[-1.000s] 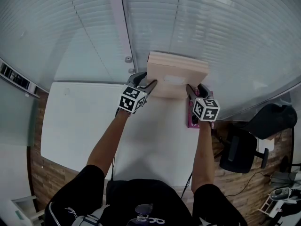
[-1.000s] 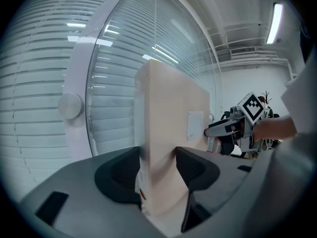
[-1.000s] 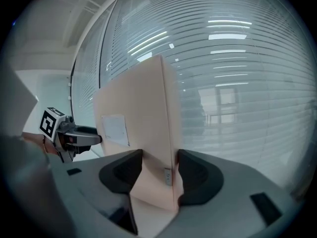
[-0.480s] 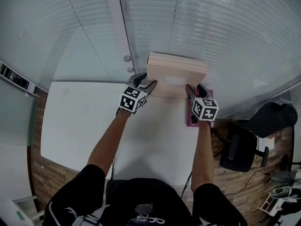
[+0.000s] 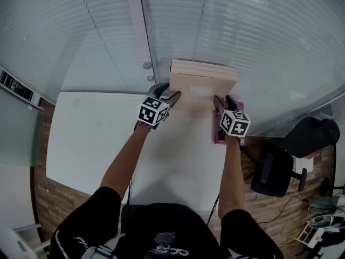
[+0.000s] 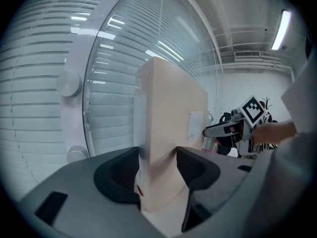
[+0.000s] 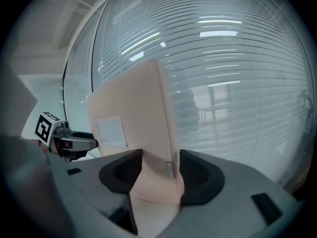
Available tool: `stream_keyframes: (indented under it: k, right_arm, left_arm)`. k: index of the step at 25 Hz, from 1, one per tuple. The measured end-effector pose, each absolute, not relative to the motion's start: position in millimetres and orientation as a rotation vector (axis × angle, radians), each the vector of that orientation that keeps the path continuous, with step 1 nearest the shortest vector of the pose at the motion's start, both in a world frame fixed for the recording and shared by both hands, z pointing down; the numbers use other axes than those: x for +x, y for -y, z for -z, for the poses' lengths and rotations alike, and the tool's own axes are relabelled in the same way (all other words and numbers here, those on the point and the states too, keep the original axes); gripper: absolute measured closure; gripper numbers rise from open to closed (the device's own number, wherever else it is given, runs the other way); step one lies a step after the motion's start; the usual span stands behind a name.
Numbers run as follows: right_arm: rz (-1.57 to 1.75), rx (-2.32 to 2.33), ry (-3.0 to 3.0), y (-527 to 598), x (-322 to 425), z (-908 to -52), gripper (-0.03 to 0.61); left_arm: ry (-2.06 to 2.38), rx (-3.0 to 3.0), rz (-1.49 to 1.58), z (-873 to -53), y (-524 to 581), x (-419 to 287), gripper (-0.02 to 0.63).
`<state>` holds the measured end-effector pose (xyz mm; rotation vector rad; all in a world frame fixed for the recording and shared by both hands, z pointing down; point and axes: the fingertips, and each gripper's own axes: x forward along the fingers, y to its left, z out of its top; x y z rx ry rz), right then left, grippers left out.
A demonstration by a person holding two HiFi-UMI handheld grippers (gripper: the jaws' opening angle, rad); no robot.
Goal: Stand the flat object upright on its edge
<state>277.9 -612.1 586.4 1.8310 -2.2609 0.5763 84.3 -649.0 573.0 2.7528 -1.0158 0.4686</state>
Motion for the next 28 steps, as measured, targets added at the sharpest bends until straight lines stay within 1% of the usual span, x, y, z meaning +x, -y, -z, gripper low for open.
stream_keyframes:
  k: [10, 20, 25, 28]
  right_arm:
    - [-0.571, 1.873, 2.241, 599.6, 285.8, -572.0, 0.333]
    - [-0.543, 1.885, 2.244, 564.4, 274.4, -556.4, 0.333]
    - [-0.518, 1.889, 2.259, 540.0, 263.8, -546.9, 0.333]
    - [-0.489, 1.888, 2.266, 521.3, 255.4, -540.7, 0.334]
  left_arm:
    - [1.075, 2.722, -0.405, -556.2, 643.9, 68.7, 0.367]
    - [1.079, 2.751, -0.374, -535.3, 607.5, 58.7, 0.370]
    - [1.113, 2.761, -0.337, -520.1, 586.7, 47.1, 0.391]
    - [1.129, 2.774, -0.314, -510.7, 569.5, 41.0, 0.416]
